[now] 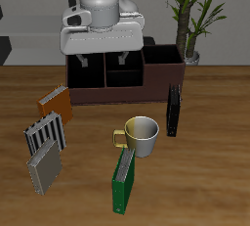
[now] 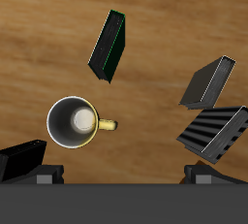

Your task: Place the yellow book into the back desk caddy's left compartment

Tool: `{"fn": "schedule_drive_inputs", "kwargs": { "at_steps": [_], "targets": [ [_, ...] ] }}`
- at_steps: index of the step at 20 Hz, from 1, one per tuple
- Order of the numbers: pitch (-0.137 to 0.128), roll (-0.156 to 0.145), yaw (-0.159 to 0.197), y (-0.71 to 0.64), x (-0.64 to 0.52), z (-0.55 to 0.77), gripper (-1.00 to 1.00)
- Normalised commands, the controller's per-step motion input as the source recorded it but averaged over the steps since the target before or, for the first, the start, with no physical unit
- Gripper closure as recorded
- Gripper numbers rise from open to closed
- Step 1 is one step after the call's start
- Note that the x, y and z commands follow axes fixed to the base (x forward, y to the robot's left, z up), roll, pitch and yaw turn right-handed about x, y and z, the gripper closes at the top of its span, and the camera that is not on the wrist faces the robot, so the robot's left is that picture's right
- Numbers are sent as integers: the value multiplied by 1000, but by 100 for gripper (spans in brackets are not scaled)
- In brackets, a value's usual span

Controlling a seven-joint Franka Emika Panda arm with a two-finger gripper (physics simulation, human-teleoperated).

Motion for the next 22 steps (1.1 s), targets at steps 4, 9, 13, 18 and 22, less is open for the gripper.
{"fn": "schedule_drive_inputs", "kwargs": {
  "at_steps": [4, 9, 13, 18, 22],
  "targets": [
    [-9, -30, 12, -600, 362, -72, -100],
    [-6, -8, -11, -220, 107, -54, -100],
    [-36, -96, -56, -789, 376, -227, -100],
    [11, -32, -65, -321, 197, -122, -100],
    [-18, -30, -41, -333, 250, -124, -100]
  ]
}}
